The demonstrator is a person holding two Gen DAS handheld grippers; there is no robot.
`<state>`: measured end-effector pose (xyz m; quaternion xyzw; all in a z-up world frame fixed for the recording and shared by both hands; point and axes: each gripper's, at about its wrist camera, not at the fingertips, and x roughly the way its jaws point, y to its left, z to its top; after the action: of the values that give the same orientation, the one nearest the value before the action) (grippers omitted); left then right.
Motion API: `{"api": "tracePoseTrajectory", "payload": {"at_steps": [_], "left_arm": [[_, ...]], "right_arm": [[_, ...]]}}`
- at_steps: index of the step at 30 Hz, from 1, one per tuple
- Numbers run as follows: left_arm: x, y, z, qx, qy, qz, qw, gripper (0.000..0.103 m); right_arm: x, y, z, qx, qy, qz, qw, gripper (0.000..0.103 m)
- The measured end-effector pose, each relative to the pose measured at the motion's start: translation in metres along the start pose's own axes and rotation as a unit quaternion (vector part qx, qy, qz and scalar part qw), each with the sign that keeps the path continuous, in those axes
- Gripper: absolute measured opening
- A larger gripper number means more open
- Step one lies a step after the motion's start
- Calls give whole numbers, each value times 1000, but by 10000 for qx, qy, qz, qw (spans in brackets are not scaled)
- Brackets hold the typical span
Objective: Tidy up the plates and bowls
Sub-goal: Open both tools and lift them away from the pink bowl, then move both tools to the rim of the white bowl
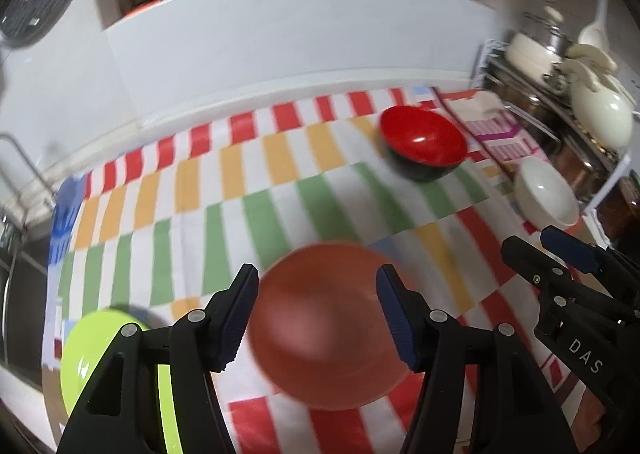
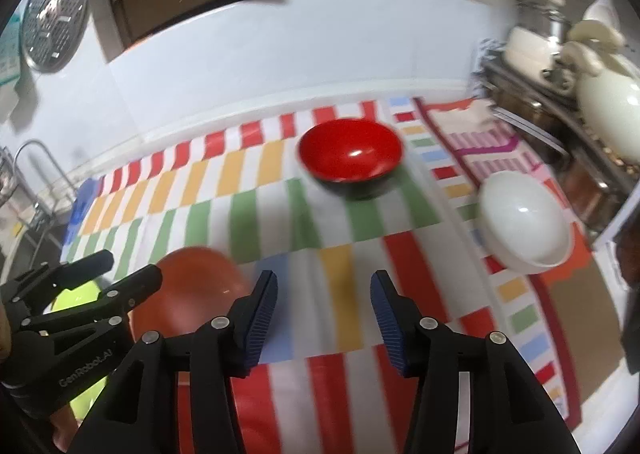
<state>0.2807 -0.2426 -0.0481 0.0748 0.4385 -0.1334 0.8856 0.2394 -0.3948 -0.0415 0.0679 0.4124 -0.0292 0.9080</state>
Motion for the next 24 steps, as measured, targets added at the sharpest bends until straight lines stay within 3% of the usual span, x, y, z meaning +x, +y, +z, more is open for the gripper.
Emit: {"api": "tracePoseTrajectory", "payload": {"at_steps": [7,15,24], "left_arm": [[-7,-43,20,390,-226,-362,9983,65],[-9,-98,40,817,-430,-777,9927,65],[5,-150,63,1038,-378,-1125,9875,65]], "right_arm": [[-24,-39,5,341,-406,-363,9979,63],[-44,-87,9,665,-645,-642,9936,63],[-48,-139,11,1139,-761,-959,9859,63]]}}
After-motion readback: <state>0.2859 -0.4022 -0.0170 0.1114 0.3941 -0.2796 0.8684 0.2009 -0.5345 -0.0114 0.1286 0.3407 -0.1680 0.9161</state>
